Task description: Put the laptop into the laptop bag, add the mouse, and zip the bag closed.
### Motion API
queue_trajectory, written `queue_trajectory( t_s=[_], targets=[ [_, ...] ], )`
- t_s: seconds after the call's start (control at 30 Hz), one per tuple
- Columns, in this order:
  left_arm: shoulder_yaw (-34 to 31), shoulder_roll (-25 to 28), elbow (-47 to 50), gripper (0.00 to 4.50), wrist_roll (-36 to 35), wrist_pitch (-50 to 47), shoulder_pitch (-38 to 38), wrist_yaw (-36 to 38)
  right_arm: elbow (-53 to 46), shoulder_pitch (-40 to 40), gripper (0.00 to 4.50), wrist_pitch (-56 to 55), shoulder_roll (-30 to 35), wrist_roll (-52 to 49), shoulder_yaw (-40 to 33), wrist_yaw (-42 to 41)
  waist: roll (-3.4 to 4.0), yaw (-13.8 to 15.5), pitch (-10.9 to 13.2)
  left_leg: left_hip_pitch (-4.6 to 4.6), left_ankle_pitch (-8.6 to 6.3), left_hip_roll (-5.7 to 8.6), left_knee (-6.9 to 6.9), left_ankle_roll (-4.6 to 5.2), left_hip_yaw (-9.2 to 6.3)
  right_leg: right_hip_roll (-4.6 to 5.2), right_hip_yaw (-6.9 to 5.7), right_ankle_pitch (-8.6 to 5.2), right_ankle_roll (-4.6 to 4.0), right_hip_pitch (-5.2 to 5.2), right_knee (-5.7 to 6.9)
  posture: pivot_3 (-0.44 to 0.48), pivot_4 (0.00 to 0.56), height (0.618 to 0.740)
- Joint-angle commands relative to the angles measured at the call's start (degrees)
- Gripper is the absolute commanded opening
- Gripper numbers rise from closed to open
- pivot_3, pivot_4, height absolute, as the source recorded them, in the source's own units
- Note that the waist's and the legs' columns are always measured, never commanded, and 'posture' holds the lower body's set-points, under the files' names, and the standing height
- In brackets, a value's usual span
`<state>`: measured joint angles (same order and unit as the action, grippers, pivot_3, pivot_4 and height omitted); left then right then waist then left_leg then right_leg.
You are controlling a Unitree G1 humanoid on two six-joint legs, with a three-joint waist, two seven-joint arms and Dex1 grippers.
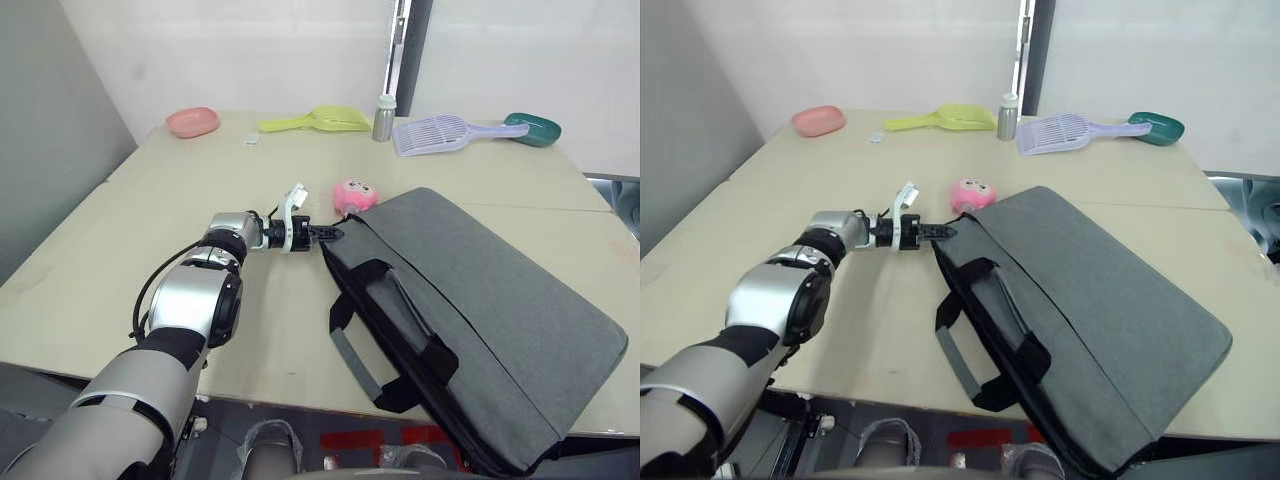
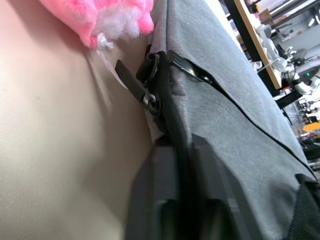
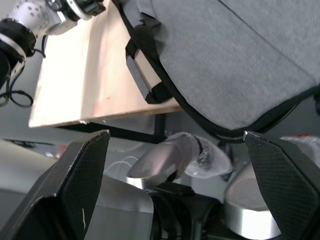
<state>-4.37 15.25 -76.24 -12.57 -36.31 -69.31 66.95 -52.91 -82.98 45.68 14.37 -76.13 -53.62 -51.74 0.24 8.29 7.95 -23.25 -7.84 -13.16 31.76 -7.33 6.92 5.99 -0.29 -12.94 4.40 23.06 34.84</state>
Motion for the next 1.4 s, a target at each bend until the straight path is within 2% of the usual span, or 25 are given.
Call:
queue_trajectory(
  t_s=[0.03,0.23,0.4,0.73,1.0,1.27,1.4],
  targets=[
    [-0.60,3.03,3.29,0.04,0.59,-1.07,-0.87,2.24,6.52,4.33,4.50,1.04,4.77,-3.70,3.75,7.08,-0.08,-0.39,0.07,0.00,0.00,0.00,-0.01,0.00,0.00,0.00,0.00,0.00,0.01,0.00,-0.01,0.000,0.150,0.740],
    [-1.13,6.66,7.91,0.04,-0.25,-5.54,1.11,4.91,7.61,6.77,4.50,3.07,11.02,-5.43,9.01,12.64,0.13,-0.58,0.17,0.09,0.02,-0.01,0.00,-0.03,-0.01,-0.05,0.03,0.02,0.03,-0.01,0.12,0.000,0.150,0.740],
    [-0.52,9.31,15.30,0.04,-1.09,-10.50,6.31,6.47,7.96,10.56,4.50,3.07,13.71,-9.42,12.33,19.00,0.12,-0.46,0.18,0.03,0.01,0.05,0.05,-0.01,-0.02,-0.01,0.02,0.03,0.02,-0.04,0.07,0.000,0.150,0.740],
    [-0.38,10.24,30.01,0.04,-5.03,-19.66,14.00,3.82,5.31,14.16,4.50,1.16,18.42,-15.99,15.51,29.13,0.12,0.40,0.17,0.06,0.02,0.03,0.20,0.02,-0.07,0.00,0.02,0.03,-0.02,-0.12,0.20,0.000,0.150,0.740],
    [-0.42,9.90,32.29,0.04,-6.50,-20.74,14.25,2.65,4.81,18.92,4.50,-1.66,19.71,-19.14,19.15,35.77,0.11,0.55,0.17,0.03,0.03,0.04,0.27,0.04,-0.08,0.00,0.02,0.03,-0.01,-0.13,0.22,0.000,0.150,0.740],
    [-0.49,10.11,33.38,0.04,-7.88,-21.07,14.65,1.68,5.28,20.62,4.50,-2.33,20.38,-17.81,21.58,37.19,0.11,0.60,0.17,0.02,0.04,0.04,0.29,0.04,-0.09,-0.01,0.02,0.04,0.00,-0.13,0.23,0.000,0.150,0.740],
    [-0.67,10.19,34.11,0.00,-8.25,-21.24,14.87,1.10,6.68,22.46,3.33,-3.25,20.28,-16.48,21.51,38.04,0.11,0.57,0.17,0.02,0.04,0.04,0.32,0.05,-0.09,-0.01,0.02,0.04,0.01,-0.13,0.24,0.000,0.150,0.740]
  ],
)
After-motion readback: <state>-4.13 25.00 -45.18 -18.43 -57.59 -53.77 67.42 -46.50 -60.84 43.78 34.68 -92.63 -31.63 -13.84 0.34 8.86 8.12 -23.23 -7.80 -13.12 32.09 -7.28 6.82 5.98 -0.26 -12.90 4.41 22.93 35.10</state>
